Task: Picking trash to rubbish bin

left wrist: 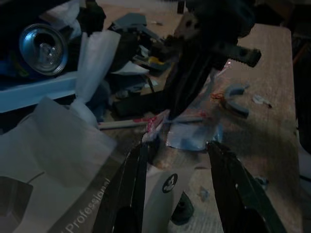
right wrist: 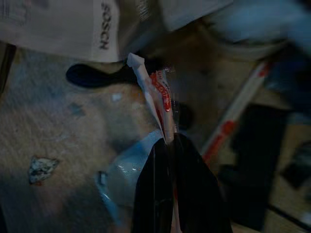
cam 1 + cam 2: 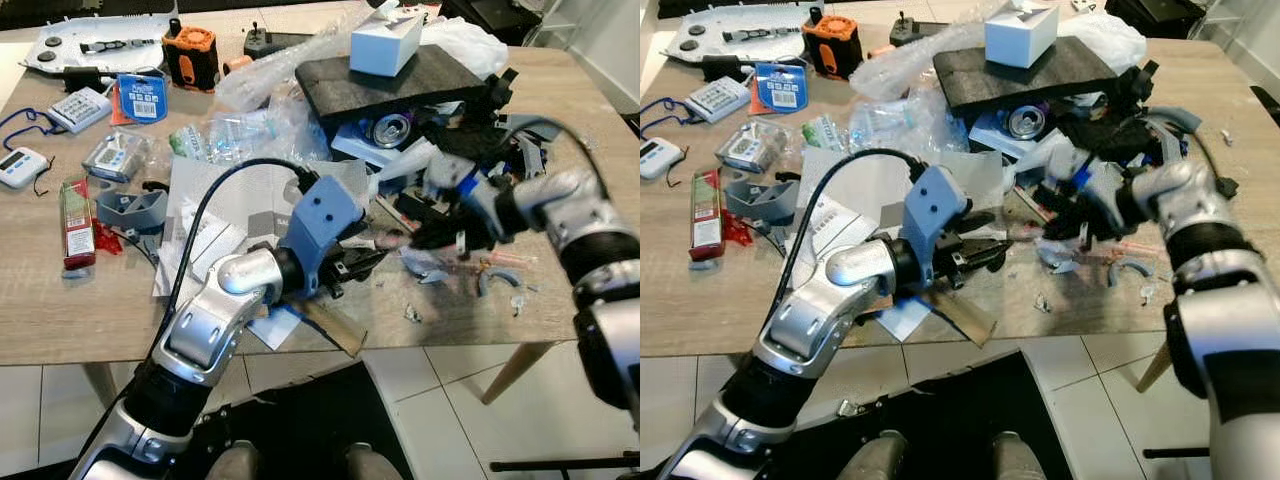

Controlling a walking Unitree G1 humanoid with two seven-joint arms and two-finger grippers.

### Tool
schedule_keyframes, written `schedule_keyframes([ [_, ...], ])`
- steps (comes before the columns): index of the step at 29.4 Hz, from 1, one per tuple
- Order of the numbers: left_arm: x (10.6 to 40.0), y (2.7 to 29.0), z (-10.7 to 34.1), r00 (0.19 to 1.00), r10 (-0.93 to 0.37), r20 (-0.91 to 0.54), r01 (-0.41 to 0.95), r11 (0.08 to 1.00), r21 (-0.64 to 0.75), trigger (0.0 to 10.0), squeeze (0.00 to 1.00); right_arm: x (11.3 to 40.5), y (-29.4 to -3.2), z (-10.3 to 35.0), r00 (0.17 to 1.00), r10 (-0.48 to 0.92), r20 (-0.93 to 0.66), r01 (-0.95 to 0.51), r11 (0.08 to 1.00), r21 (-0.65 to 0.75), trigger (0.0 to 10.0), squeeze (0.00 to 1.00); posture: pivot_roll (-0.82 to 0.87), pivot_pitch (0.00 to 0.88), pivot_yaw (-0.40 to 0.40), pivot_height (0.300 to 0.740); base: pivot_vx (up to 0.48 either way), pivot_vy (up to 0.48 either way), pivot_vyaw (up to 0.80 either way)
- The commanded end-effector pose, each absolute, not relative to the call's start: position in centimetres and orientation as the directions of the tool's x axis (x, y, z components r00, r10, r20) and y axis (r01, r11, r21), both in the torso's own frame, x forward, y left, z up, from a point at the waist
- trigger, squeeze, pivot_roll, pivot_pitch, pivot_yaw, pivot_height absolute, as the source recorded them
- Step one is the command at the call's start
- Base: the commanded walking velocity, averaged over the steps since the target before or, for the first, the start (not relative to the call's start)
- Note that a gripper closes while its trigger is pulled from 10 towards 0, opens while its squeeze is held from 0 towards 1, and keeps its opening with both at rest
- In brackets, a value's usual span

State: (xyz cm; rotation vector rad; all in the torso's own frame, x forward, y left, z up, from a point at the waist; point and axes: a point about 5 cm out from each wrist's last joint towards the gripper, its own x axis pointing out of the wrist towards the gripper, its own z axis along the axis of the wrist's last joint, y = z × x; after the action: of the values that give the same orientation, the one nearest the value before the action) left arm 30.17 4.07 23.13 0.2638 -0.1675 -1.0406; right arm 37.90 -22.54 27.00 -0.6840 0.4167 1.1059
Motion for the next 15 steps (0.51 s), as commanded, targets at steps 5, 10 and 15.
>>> schedule_keyframes([
  [5,29.9,3.8,23.0,0.486,-0.874,0.016,0.836,0.471,0.282,10.0,0.00,37.7,-23.0,27.7,0.398,0.685,-0.610,-0.917,0.282,-0.283,0.0,0.00,0.05,0.264,-0.058,0.740,0.000,0.000,0.00],
  [10,30.3,4.3,23.7,0.510,-0.858,0.054,0.820,0.504,0.272,10.0,0.00,37.1,-22.2,34.8,0.399,0.845,-0.357,-0.900,0.286,-0.328,0.0,0.00,0.05,0.249,-0.061,0.740,0.000,0.000,0.00],
  [15,30.4,4.8,24.2,0.558,-0.824,0.102,0.794,0.565,0.224,10.0,0.00,37.1,-22.2,37.0,0.441,0.892,-0.102,-0.863,0.390,-0.321,0.0,0.00,0.05,0.235,-0.055,0.740,0.000,0.000,0.00],
])
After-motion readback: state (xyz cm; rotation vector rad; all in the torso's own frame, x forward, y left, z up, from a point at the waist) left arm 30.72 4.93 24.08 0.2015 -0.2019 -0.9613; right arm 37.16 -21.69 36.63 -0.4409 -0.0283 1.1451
